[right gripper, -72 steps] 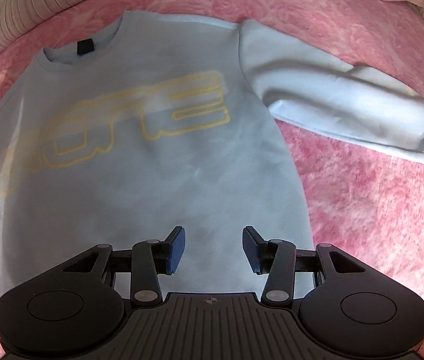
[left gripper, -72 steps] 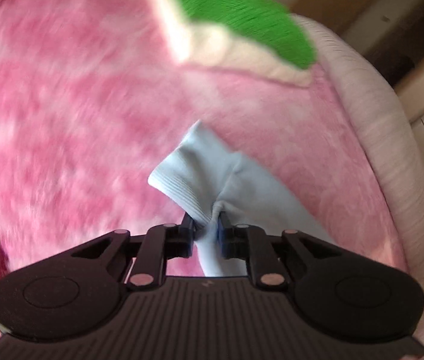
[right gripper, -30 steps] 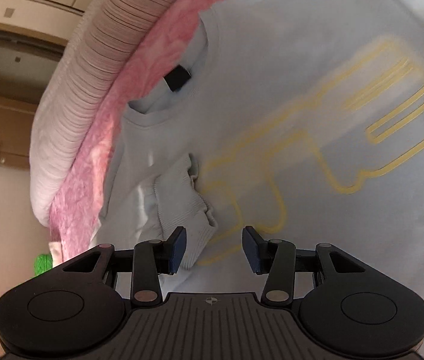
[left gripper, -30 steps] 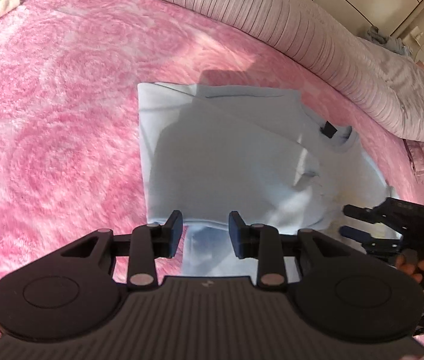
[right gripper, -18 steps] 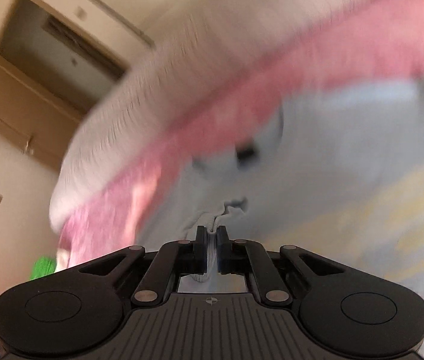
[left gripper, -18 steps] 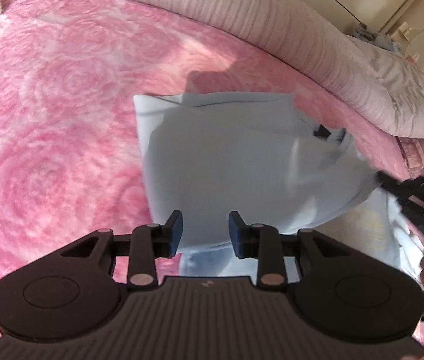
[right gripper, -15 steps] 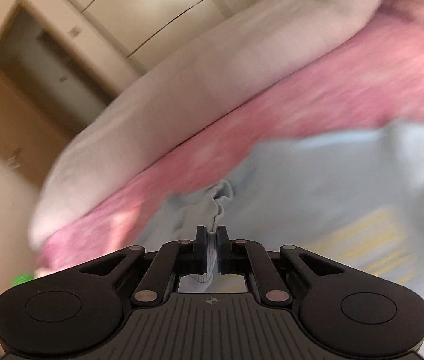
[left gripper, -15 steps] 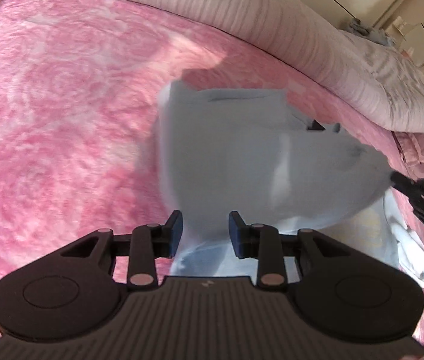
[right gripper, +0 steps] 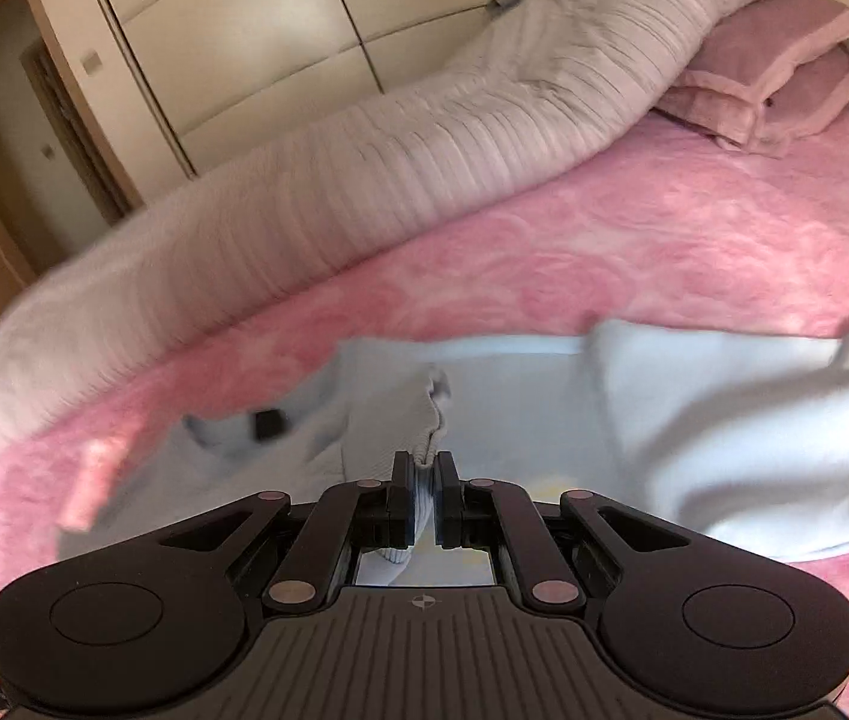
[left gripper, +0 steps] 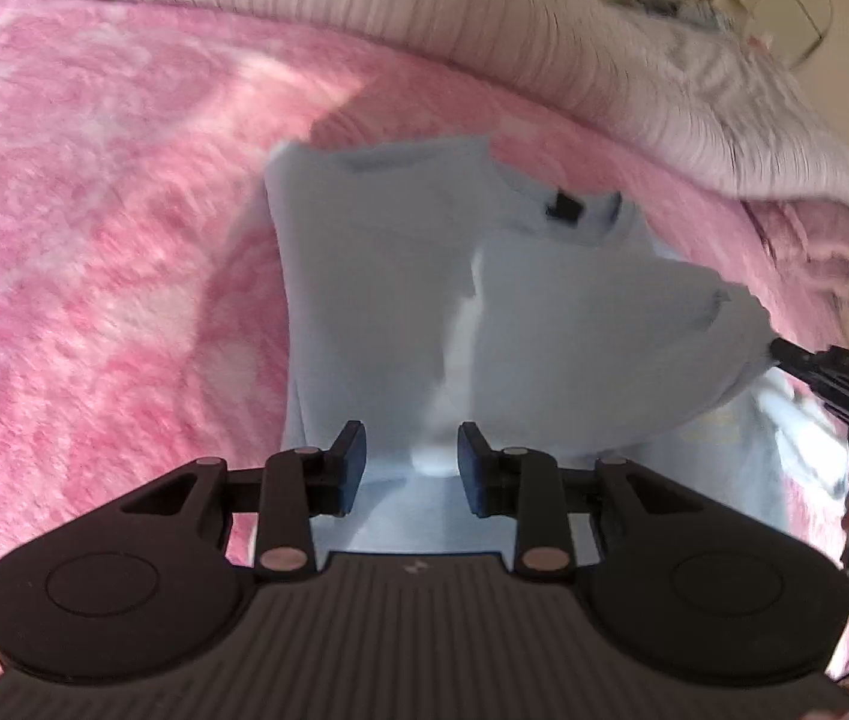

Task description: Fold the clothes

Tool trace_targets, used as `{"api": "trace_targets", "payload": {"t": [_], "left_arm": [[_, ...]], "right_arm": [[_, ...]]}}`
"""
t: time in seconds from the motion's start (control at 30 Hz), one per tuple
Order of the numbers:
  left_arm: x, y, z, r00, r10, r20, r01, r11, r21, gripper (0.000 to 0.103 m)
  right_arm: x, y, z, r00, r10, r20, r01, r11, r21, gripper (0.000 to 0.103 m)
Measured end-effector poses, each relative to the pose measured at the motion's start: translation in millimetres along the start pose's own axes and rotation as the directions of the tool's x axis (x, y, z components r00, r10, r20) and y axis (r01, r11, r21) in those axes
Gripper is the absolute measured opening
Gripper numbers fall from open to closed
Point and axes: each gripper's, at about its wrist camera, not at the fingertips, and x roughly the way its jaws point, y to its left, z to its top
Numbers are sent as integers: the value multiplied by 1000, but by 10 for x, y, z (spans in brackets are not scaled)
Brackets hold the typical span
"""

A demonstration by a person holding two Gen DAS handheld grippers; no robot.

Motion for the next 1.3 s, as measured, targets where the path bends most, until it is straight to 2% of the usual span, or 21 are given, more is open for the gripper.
{"api": "trace_targets", "payload": {"t": [0.07,0.13,0.27,0.33,0.4,0.47,0.5,0.57,0.6,0.67,0.83,0.87,1.03,1.17,1.23,1.3], "left_arm": [[48,-30,-43,999,47,-13,-47,998,35,27],[53,-76,-87,995,96,-14,-94,991,98,27],[19,-113,-163,975,222,0,-216,950,227,28],[44,-110,-180,969,247,0,-237,930,280,29],[110,-131,-195,966,260,-2,-244,907,345,28],[188,-168,-218,961,275,10,-255,876,410,28],[225,-179,-227,957,288,20,-268,860,434,23],[239,-168,-217,957,286,39,-275,861,428,12],[241,-160,-209,958,283,49,-277,864,420,9],[204,-126,-192,959,274,75,-282,878,387,7],[163,-13,-144,959,267,94,-283,915,288,7],[191,-13,-147,957,275,89,-289,911,293,7],[270,-112,-200,948,309,79,-313,856,411,9],[207,-145,-160,946,323,39,-300,819,488,14],[96,-164,-97,946,322,32,-298,829,473,19],[-27,-187,-28,949,312,35,-295,847,443,19]], "right_arm": [[172,-126,-42,995,-25,-101,28,999,35,4],[251,-199,-70,990,-25,-142,31,999,43,4],[381,-341,-105,976,-18,-219,47,991,128,5],[398,-450,-131,974,20,-228,32,974,223,13],[422,-552,-129,972,52,-228,24,947,319,32],[463,-665,-132,971,83,-226,18,911,412,42],[488,-696,-119,970,79,-230,29,900,434,42],[534,-734,-119,970,84,-228,28,893,450,42],[543,-734,-115,972,82,-219,24,898,440,35],[536,-683,-91,971,47,-235,45,928,371,5],[255,-509,-68,989,21,-145,14,971,239,5],[209,-476,-75,991,12,-130,16,977,213,5],[367,-482,-298,974,-71,-215,103,984,146,5],[311,-406,-229,973,-106,-207,127,988,89,6],[259,-385,-174,971,-124,-204,140,988,67,10],[186,-324,-116,970,-183,-161,187,982,10,13]]}}
